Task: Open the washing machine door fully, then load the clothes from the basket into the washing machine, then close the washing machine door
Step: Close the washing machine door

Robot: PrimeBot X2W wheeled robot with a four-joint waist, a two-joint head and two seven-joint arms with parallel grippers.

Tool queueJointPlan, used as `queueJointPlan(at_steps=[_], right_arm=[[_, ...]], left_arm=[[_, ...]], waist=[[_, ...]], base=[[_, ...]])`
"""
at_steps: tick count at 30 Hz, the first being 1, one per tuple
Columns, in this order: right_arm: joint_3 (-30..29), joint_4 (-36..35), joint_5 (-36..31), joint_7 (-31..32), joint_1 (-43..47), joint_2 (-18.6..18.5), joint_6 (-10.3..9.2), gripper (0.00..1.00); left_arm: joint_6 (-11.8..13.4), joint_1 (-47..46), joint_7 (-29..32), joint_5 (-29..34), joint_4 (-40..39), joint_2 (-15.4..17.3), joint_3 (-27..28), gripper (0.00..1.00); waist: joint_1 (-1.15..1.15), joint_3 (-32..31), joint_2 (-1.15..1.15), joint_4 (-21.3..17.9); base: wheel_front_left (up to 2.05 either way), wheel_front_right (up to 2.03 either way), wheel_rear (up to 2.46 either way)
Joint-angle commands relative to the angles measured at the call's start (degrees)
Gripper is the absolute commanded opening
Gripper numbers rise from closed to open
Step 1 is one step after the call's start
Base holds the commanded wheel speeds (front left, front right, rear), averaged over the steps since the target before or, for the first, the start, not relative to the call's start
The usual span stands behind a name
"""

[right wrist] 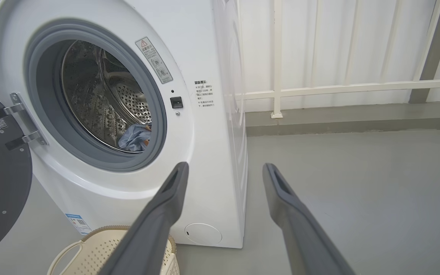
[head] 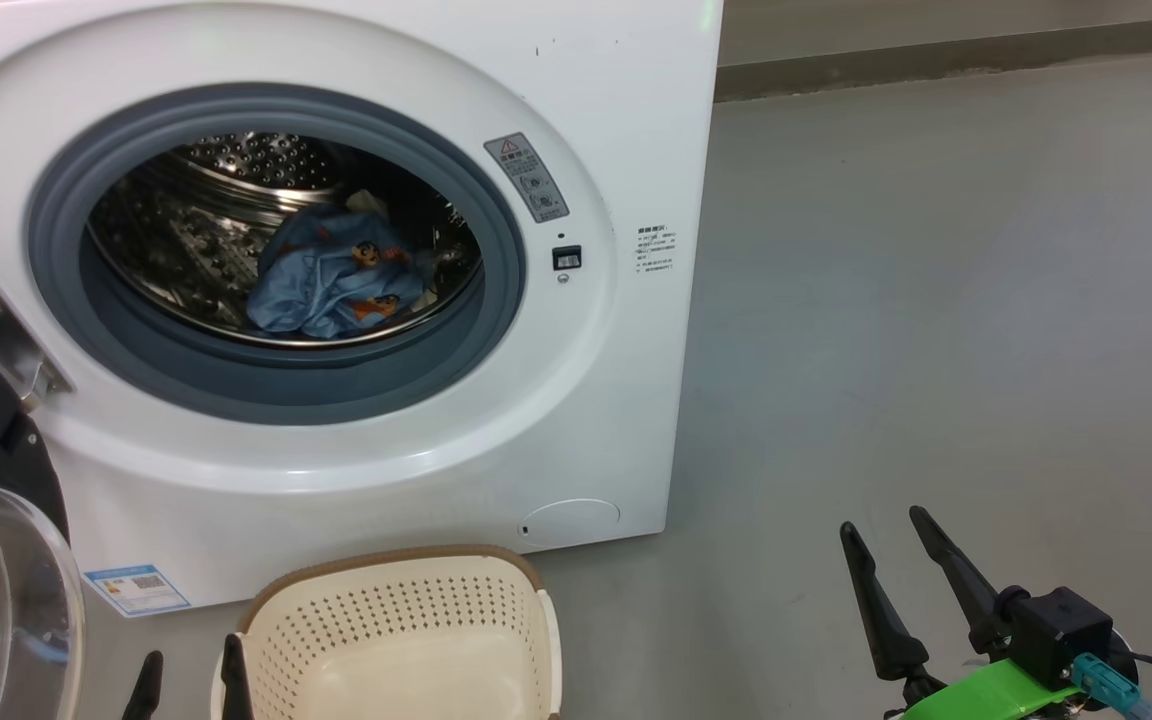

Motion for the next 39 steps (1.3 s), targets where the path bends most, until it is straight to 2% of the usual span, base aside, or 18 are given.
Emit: queueJointPlan(at_steps=[1, 39], right_arm=[[1.47, -1.28, -0.20, -0.27, -2.44, -0.14, 0.09, 1.00], [0.33, 1.89, -0.17, -0.27, -1.52, 0.58, 0.09, 1.00]], left_arm=[[0.28, -1.29, -0.36, -0.09, -1.67, 0.32, 1.88, 1.00], [0.33, -1.62, -0.36, 0.40, -1.72, 0.31, 1.95, 1.00]], waist=[[0.00, 0.02, 0.00, -0.01], [0.00, 0.00, 0.00, 0.28]], base=[[0.00, 0.00, 0.00], [0.00, 0.00, 0.00]])
